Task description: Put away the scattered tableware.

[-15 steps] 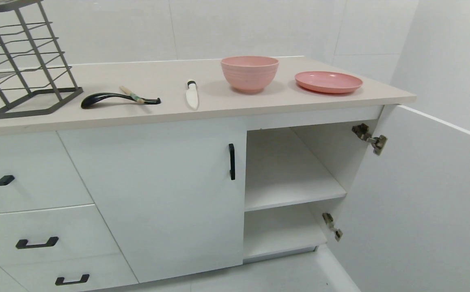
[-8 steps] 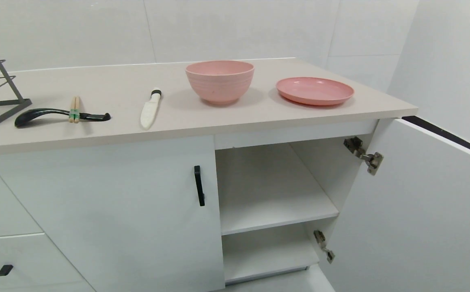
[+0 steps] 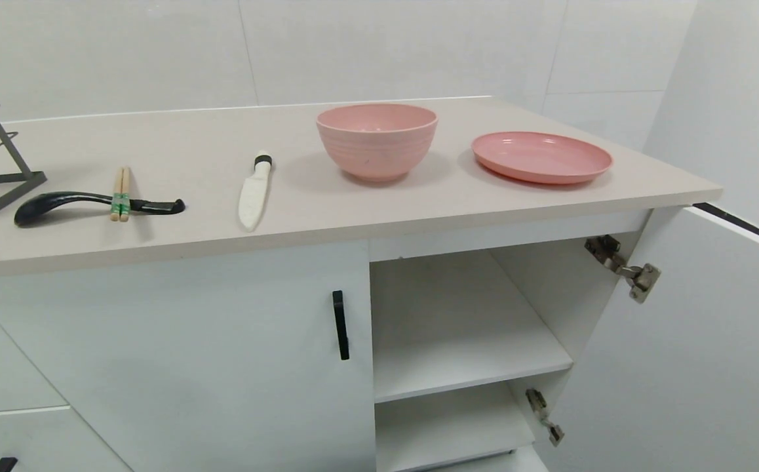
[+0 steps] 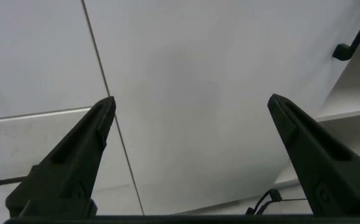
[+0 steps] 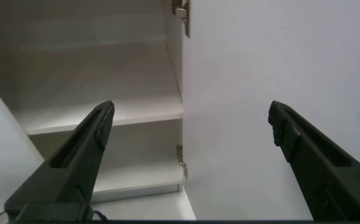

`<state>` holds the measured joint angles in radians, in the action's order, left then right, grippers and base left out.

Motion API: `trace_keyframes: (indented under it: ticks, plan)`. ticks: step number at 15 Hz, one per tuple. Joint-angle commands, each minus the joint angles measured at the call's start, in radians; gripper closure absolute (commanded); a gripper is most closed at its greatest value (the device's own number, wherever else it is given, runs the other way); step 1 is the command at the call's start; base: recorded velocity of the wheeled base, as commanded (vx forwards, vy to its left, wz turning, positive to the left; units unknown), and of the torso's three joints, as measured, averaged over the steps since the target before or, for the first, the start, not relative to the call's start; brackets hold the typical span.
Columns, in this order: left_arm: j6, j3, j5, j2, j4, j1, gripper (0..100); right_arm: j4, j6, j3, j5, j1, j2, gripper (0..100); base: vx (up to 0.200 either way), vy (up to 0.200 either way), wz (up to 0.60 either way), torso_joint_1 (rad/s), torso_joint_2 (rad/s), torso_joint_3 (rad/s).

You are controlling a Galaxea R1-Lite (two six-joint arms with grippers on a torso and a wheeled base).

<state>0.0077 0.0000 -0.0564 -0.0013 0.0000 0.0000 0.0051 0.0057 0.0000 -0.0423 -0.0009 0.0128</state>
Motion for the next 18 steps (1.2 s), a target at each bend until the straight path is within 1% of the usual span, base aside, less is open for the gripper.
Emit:
trace_keyframes:
  ticks: [1, 4, 12, 16, 18]
  plan:
    - [0.000, 0.000, 0.000, 0.001, 0.000, 0.000, 0, -0.001, 0.000, 0.000, -0.001, -0.001, 0.004, 0, 0.000, 0.000, 0.00, 0.000, 0.00, 0.000]
    - [0.000, 0.000, 0.000, 0.001, 0.000, 0.000, 0, -0.001, 0.000, 0.000, -0.001, -0.001, 0.003, 0, 0.200, 0.000, 0.00, -0.001, 0.00, 0.002]
    - [-0.002, 0.000, 0.000, 0.001, 0.000, 0.000, 0, -0.001, 0.000, 0.000, 0.001, -0.001, 0.003, 0, 0.000, 0.000, 0.00, 0.008, -0.02, -0.005]
    - [-0.002, 0.000, 0.000, 0.001, 0.000, 0.000, 0, -0.001, 0.000, 0.000, 0.001, -0.001, 0.003, 0, 0.000, 0.000, 0.00, 0.170, -0.16, -0.201]
    - [-0.002, 0.000, 0.000, 0.001, 0.000, 0.000, 0, -0.001, 0.000, 0.000, 0.001, -0.001, 0.003, 0, 0.000, 0.000, 0.00, 0.215, -0.61, -0.256]
